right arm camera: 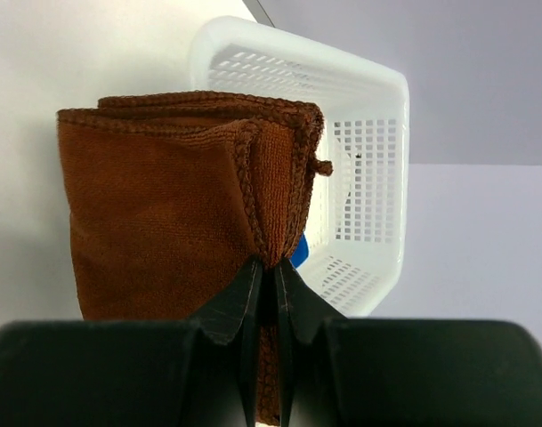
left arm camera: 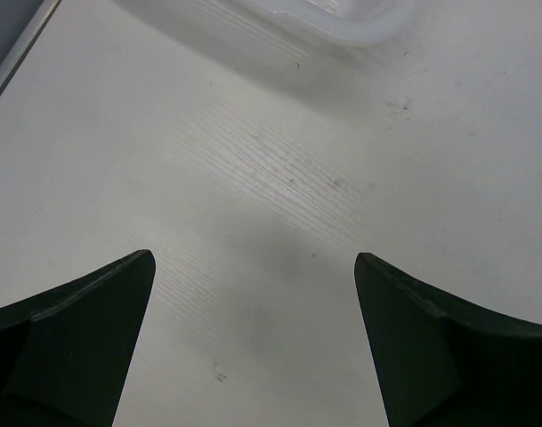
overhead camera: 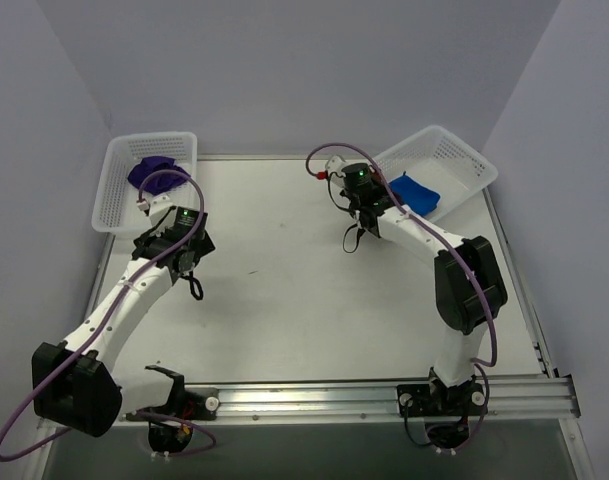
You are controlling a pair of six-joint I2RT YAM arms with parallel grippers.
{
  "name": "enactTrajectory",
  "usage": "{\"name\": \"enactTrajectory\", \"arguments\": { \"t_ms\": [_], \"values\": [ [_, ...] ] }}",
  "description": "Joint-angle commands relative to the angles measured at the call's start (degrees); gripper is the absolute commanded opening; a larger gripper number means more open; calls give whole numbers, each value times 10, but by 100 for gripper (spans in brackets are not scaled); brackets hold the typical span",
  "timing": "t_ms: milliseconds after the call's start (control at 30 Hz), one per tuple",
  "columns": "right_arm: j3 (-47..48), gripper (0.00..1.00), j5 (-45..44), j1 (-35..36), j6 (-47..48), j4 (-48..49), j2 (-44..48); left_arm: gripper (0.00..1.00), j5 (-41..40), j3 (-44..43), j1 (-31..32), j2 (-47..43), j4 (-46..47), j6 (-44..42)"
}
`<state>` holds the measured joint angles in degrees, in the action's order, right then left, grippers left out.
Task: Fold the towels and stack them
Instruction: Neatly place the folded towel into the bin
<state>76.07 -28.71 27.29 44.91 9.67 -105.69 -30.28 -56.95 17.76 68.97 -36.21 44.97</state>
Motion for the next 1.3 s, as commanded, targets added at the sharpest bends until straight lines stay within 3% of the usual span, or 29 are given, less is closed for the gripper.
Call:
{"name": "enactTrajectory", "arguments": {
  "t_ms": [0, 367, 800, 1267],
  "values": [
    [36, 0, 27, -30, 16, -32, 29, 94, 7, -39, -11, 12, 18, -16],
    [68, 0, 109, -112, 19, -40, 4, 94, 10, -56, -33, 28, 30, -25],
    [109, 0, 175, -155, 26, -38, -65, 94, 7, -64, -59, 34, 47, -40],
    [130, 0, 180, -176, 45, -33, -118, 94, 11, -81, -73, 60, 67, -47]
  ]
}}
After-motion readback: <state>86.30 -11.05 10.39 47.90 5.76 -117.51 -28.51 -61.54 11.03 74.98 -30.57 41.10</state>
